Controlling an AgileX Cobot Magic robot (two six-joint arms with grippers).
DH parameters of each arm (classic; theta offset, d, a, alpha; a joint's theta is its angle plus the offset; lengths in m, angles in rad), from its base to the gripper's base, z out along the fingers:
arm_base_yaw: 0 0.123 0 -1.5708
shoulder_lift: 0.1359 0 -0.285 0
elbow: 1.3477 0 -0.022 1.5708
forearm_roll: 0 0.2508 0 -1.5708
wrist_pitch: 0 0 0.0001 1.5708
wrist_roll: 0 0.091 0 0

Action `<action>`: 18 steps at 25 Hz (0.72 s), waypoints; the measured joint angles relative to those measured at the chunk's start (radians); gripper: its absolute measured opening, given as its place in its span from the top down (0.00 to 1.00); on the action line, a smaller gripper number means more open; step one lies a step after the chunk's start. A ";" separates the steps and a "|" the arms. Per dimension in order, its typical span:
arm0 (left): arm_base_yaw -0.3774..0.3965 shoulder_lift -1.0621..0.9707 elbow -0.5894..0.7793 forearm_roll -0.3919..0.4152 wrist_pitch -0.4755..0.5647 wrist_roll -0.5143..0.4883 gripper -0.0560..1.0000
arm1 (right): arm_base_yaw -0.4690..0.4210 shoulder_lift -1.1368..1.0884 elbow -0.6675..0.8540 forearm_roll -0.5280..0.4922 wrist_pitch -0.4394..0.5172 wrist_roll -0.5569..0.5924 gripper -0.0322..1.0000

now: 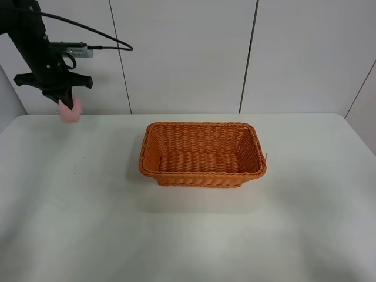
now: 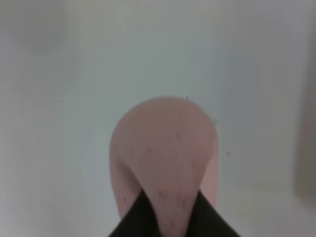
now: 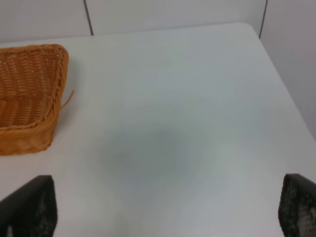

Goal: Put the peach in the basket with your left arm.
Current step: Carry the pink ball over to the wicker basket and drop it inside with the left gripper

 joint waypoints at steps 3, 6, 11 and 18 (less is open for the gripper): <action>-0.002 0.000 -0.026 -0.040 0.001 0.005 0.84 | 0.000 0.000 0.000 0.000 0.000 0.000 0.30; -0.022 0.000 -0.027 -0.052 0.001 0.010 0.84 | 0.000 0.000 0.000 0.000 0.000 0.000 0.30; -0.130 0.000 -0.027 -0.073 0.001 0.017 0.84 | 0.000 0.000 0.000 0.000 0.000 0.000 0.30; -0.350 0.049 -0.064 -0.108 0.001 0.021 0.84 | 0.000 0.000 0.000 0.000 0.000 0.000 0.30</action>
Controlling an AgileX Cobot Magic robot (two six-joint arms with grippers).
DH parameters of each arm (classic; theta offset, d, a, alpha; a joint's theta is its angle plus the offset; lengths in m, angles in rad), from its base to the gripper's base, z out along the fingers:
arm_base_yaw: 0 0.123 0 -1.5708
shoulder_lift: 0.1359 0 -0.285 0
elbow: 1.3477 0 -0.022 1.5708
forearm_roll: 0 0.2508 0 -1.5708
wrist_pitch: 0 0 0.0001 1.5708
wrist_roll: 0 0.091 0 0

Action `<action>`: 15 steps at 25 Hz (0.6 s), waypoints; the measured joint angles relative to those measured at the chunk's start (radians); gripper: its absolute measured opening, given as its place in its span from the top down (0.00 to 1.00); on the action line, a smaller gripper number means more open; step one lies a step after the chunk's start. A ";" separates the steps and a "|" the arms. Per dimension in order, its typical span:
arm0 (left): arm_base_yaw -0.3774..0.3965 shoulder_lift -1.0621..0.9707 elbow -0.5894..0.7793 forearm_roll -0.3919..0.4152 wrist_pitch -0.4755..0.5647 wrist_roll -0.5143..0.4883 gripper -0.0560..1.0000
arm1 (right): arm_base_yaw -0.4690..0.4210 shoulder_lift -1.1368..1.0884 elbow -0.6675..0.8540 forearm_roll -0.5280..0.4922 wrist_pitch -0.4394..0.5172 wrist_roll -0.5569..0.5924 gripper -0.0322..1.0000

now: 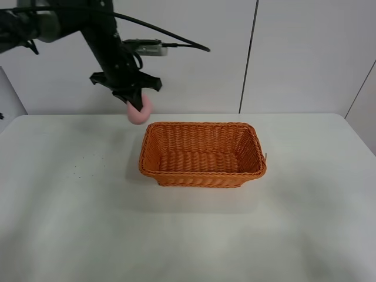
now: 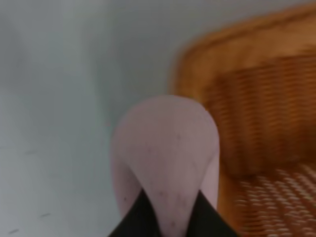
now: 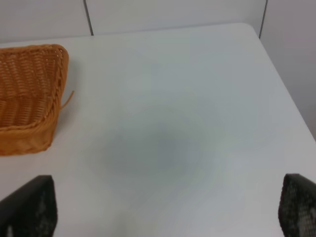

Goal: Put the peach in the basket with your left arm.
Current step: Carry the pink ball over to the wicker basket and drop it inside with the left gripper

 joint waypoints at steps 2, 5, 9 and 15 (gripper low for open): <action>-0.058 0.045 -0.047 -0.004 0.000 0.002 0.84 | 0.000 0.000 0.000 0.000 0.000 0.000 0.30; -0.128 0.137 -0.122 -0.018 0.000 0.003 0.84 | 0.000 0.000 0.000 0.000 0.000 0.000 0.30; -0.197 0.231 -0.175 -0.021 -0.001 0.003 0.84 | 0.000 0.000 0.000 0.000 0.000 0.000 0.30; -0.220 0.325 -0.182 -0.024 -0.008 0.005 0.84 | 0.000 0.000 0.000 0.000 0.000 0.000 0.30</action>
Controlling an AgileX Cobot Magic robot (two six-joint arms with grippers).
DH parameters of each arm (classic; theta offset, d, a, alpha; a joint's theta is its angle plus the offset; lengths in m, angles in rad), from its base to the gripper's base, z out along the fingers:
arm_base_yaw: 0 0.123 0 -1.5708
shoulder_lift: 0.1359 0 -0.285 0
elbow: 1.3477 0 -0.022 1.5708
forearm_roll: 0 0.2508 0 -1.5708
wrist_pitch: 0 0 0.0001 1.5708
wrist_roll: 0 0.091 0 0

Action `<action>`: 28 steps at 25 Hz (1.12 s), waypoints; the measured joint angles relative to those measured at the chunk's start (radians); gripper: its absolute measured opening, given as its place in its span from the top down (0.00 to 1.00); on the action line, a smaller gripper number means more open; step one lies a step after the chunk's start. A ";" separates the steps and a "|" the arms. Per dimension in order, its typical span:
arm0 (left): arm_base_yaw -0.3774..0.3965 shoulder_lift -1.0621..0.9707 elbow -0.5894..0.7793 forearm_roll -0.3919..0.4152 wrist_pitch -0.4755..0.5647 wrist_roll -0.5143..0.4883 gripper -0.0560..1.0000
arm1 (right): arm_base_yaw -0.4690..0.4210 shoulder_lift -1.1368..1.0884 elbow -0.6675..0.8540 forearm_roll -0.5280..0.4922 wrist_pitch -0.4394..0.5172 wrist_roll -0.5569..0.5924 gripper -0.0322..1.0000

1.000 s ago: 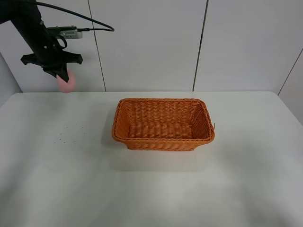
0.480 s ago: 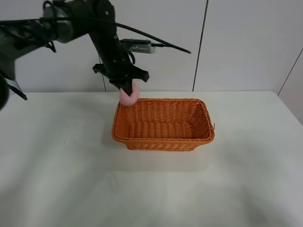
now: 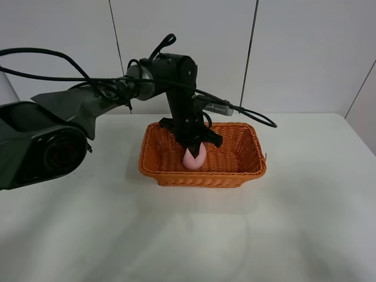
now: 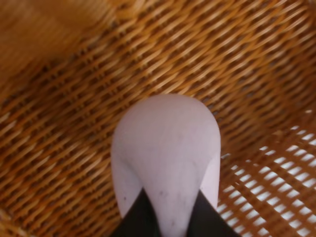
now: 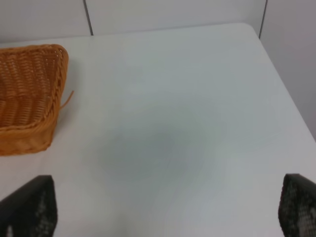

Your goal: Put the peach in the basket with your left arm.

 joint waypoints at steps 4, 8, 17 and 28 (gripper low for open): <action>0.001 0.020 0.000 0.003 -0.001 0.000 0.73 | 0.000 0.000 0.000 0.000 0.000 0.000 0.30; 0.001 0.020 0.000 -0.021 0.004 0.000 0.37 | 0.000 0.000 0.000 0.000 0.000 0.000 0.30; 0.009 -0.006 -0.024 -0.043 0.007 0.003 0.18 | 0.000 0.000 0.000 0.000 0.000 0.000 0.30; 0.055 -0.178 -0.031 0.027 0.008 0.028 0.18 | 0.000 0.000 0.000 0.000 0.000 0.000 0.30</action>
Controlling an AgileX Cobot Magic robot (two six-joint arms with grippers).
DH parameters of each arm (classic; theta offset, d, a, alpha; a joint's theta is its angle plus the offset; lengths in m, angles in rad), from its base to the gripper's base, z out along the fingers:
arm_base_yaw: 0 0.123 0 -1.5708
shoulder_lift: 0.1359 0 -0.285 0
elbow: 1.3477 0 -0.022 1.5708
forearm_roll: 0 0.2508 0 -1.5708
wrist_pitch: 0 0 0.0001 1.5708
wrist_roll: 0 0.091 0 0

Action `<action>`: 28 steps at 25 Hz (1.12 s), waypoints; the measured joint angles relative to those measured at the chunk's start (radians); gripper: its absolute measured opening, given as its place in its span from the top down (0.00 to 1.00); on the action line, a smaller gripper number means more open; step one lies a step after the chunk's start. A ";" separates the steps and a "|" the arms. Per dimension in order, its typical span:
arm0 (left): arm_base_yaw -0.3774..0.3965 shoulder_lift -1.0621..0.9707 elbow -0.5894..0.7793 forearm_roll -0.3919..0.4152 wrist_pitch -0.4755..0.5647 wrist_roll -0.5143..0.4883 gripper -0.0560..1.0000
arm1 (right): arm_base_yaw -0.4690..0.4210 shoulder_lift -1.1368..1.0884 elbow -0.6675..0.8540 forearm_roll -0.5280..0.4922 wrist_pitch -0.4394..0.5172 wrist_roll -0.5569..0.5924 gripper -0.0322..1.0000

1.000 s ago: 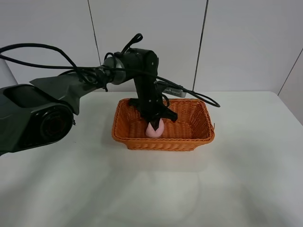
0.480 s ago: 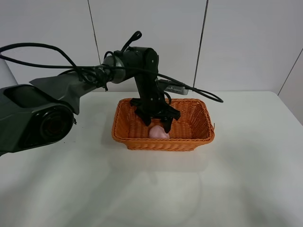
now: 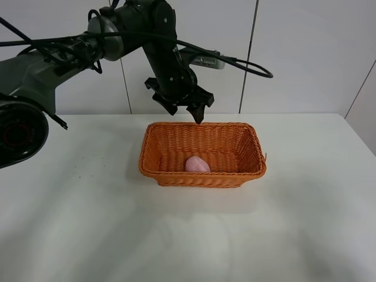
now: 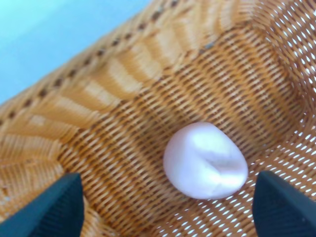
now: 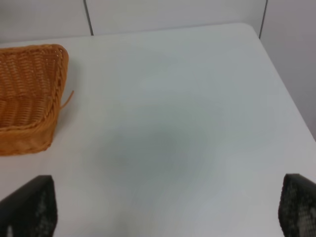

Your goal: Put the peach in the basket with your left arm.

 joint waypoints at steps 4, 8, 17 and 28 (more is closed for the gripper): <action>0.073 0.002 0.000 0.001 0.000 0.015 0.18 | 0.000 0.000 0.000 0.000 0.000 0.000 0.30; 0.200 0.002 0.013 0.003 0.000 0.041 0.18 | 0.000 0.000 0.000 0.000 0.000 0.000 0.30; 0.492 0.002 0.065 0.004 0.000 0.051 0.18 | 0.000 0.000 0.000 0.000 0.000 0.000 0.30; 0.507 -0.119 0.237 -0.020 -0.001 0.051 0.18 | 0.000 0.000 0.000 0.000 0.000 0.000 0.30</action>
